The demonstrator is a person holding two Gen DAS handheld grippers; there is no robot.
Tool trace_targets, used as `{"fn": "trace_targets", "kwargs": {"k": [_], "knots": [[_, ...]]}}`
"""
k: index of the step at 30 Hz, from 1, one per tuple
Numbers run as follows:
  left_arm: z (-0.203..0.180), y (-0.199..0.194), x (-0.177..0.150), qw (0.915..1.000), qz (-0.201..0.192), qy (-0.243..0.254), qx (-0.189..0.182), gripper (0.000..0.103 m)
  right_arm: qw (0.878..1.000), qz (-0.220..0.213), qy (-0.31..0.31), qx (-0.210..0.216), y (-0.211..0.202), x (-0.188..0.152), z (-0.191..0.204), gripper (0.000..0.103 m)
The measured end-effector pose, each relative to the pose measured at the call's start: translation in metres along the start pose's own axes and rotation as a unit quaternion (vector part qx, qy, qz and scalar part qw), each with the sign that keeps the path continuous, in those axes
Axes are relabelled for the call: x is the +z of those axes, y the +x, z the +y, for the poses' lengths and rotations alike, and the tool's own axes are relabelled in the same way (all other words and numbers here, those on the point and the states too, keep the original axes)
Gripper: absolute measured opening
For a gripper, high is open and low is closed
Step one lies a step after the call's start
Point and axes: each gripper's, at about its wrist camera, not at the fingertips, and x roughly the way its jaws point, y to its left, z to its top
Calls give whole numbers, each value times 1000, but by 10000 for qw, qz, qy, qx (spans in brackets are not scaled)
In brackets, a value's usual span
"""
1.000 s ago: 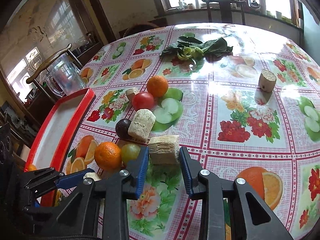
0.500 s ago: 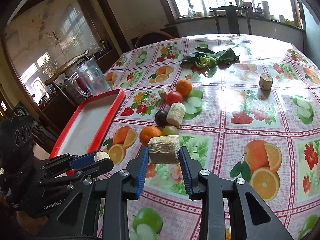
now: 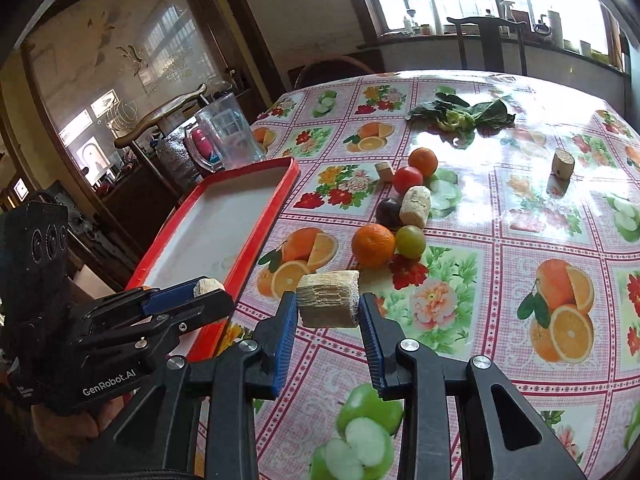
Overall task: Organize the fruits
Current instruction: 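Carry the beige cylinder in the left tool while the right tool carries the block to the tray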
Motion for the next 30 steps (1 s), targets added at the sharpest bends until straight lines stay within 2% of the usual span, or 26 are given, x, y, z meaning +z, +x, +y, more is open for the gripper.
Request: {"fn": "trace_targets", "kwargs": {"k": [13, 30], "knots": [[33, -21, -9, 9991, -174, -290, 246, 28, 9990, 166, -353, 232, 13, -4, 42, 32], [94, -34, -14, 9949, -283, -796, 546, 28, 9952, 411, -767, 450, 44, 1, 92, 32]]}}
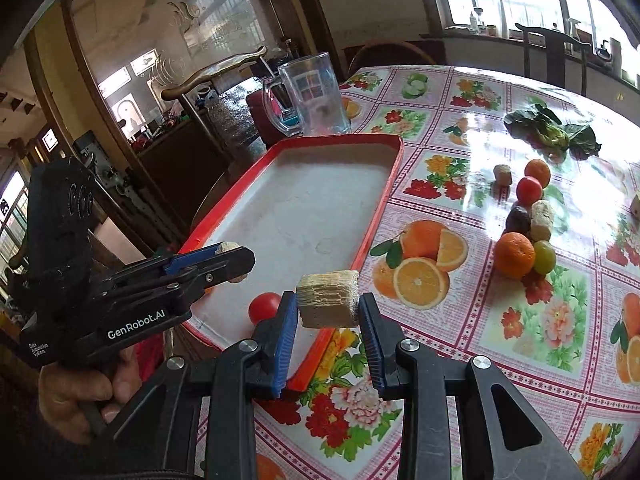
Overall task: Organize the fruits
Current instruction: 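Carry the beige cylinder in the left tool while the right tool carries the block to the tray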
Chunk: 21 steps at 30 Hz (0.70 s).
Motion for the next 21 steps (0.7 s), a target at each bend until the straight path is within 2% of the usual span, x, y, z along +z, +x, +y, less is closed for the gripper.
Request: {"fn": "trace_targets", "kwargs": {"k": [8, 21], "knots": [[33, 0, 7, 9994, -1, -284, 191, 28, 9998, 130, -136, 114, 22, 11, 16, 32], [58, 15, 14, 9981, 182, -340, 481, 28, 9976, 536, -419, 130, 71, 20, 31, 32]]}}
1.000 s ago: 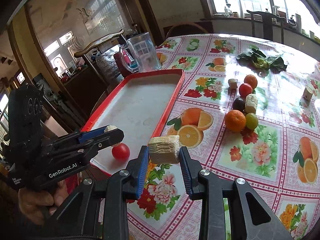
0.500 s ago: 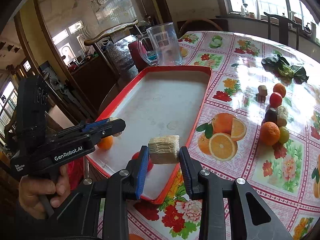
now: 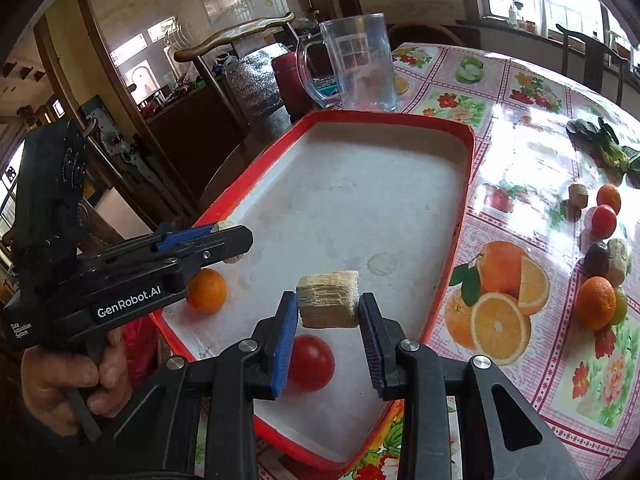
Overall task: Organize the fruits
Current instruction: 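Carry the beige cylinder in the left tool while the right tool carries the block to the tray, then open the left tool over the tray while the right tool releases the block there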
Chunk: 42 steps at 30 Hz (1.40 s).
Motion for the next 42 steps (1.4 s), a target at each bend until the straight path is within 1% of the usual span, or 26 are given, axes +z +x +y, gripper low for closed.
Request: {"fn": "trace_targets", "kwargs": {"k": [3, 6, 7, 8, 10, 17, 18, 19, 21, 24, 31, 42], "knots": [[4, 7, -2, 9999, 106, -15, 45, 28, 10000, 97, 3, -8, 7, -2, -1, 32], [6, 14, -4, 9997, 235, -25, 81, 28, 9999, 106, 49, 47, 7, -1, -2, 35], [5, 14, -5, 9996, 225, 30, 153, 28, 9999, 117, 44, 40, 6, -1, -2, 35], [4, 15, -5, 9995, 242, 73, 201, 28, 9999, 112, 45, 43, 6, -1, -2, 39], [2, 16, -5, 9993, 265, 109, 259, 28, 10000, 76, 47, 36, 3, -2, -3, 43], [4, 10, -4, 9992, 285, -21, 287, 30, 9996, -201, 179, 44, -24, -8, -10, 43], [2, 8, -5, 9991, 276, -6, 315, 33, 9995, -245, 205, 43, -28, -9, -11, 43], [1, 7, -5, 9991, 266, 6, 330, 38, 9993, -285, 232, 40, -33, -10, -13, 43], [-3, 3, -5, 9992, 204, 12, 342, 43, 9989, -372, 281, 11, -42, -12, -17, 43], [-11, -3, -4, 9993, 140, 108, 341, 43, 9981, -488, 387, -25, -55, -18, -25, 43], [-34, -12, -4, 9992, 62, 307, 242, 44, 9952, -664, 695, -177, -80, -33, -52, 43], [-75, -12, -7, 9981, 92, 614, -24, 44, 9883, -832, 1202, -439, -104, -57, -93, 43]]}}
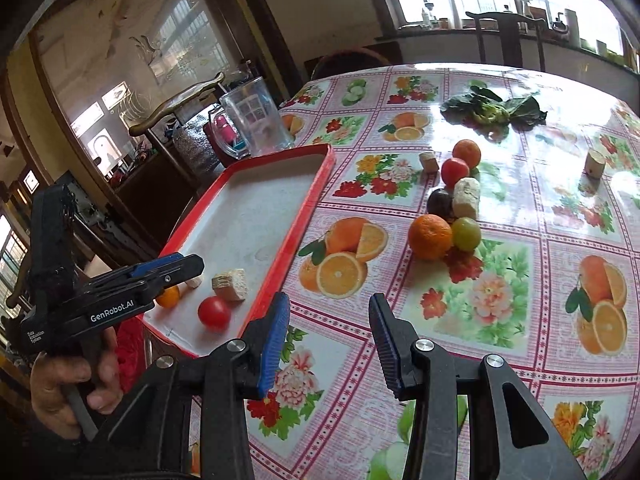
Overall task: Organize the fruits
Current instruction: 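Open the left tool over the tray while the right tool releases the block there, then grasp another orange with the left tool while the right tool grasps a white cylinder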
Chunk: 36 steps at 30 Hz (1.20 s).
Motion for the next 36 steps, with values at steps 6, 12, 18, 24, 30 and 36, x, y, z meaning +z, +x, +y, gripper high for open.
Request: {"fn": "trace_targets", "kwargs": {"k": [6, 12, 18, 24, 30, 36], "knots": [[-29, 6, -2, 9995, 81, 210, -202, 44, 9997, -52, 197, -150, -9, -5, -22, 43], [-58, 15, -3, 9980, 207, 399, -437, 43, 9989, -89, 368, -277, -13, -4, -46, 43], [-89, 25, -1, 9957, 315, 622, -604, 44, 9979, -132, 469, -431, -19, 0, -70, 43], [-116, 40, 5, 9932, 403, 780, -770, 44, 9973, -168, 497, -516, -18, 14, -89, 43], [-140, 64, 14, 9909, 496, 954, -814, 44, 9964, -291, 550, -568, -18, 33, -104, 43], [-156, 92, 30, 9895, 574, 1025, -848, 43, 9965, -252, 573, -556, -6, 49, -115, 43]]}}
